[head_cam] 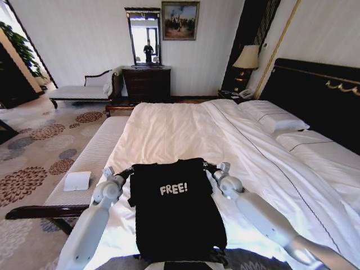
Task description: Fold the clothes on the bed.
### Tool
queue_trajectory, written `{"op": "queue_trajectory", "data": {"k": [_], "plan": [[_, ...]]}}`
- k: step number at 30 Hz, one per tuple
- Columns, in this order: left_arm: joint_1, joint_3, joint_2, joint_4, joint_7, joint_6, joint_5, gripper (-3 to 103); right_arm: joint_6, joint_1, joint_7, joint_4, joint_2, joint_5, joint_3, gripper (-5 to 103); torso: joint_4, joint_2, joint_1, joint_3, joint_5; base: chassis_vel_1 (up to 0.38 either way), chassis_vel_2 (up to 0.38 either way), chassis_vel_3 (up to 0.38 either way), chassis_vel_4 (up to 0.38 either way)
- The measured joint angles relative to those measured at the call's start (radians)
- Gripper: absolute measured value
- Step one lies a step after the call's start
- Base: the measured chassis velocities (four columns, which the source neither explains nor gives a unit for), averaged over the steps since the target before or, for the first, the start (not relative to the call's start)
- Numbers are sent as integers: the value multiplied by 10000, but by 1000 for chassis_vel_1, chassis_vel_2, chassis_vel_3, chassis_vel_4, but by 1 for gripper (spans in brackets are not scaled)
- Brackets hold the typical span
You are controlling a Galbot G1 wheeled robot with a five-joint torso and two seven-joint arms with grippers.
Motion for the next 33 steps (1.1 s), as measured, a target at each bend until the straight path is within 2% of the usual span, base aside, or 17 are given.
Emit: {"op": "queue_trajectory", "data": {"k": [3,5,6,9,10,12,18,27,29,30,31,33], "plan": [[-625,381,-209,856,35,-55,369,0,99,160,-130,-573,240,-81,-60,0,1,1,-1,0,-3,0,0,0,0],[-1087,710,-475,1550,144,-275,903,0,146,261,-207,-1034,467,-193,-86,0,0,1,-1,0,-1,0,0,0,0],[-1087,710,-475,1550,144,-275,903,0,146,261,-207,-1034,467,-193,-86,0,0,1,-1,0,-1,0,0,0,0],[-1647,1019,-920,2477,277,-516,1253,0,248,440,-292,-1853,1052,-445,-11,0,-3,1,0,0,1,0,0,0,0],[-1647,1019,-920,2477,277,-516,1253,0,248,440,-292,-1853,1052,-445,-11,0,-3,1,0,0,1,0,0,0,0],[-1953,1221,-1150,3220,413,-689,1522,0,270,581,-326,-2463,1560,-553,74,0,0,0,1,0,-1,0,0,0,0],[-2073,1388,-1409,3845,547,-819,1861,0,254,603,-401,-3128,1884,-843,81,0,1,1,0,-2,-1,0,0,0,0],[-1707,1202,-1567,3655,409,-938,1926,0,349,410,-355,-3249,1873,-1266,153,0,1,2,0,-2,0,0,0,0,0],[-1476,1044,-1552,3182,204,-888,1659,11,418,266,-316,-2893,1748,-1256,302,0,1,1,-1,-2,0,0,0,0,0],[-1476,1044,-1552,3182,204,-888,1659,11,418,266,-316,-2893,1748,-1256,302,0,1,1,-1,-2,0,0,0,0,0],[-1403,990,-1542,3025,152,-859,1572,11,433,229,-312,-2787,1710,-1249,339,5,0,1,-1,-2,-1,0,0,0,0],[-855,624,-1430,1961,-146,-703,1204,22,508,-199,-219,-1710,1272,-1190,722,16,-2,1,-1,-3,1,0,0,0,0]]}}
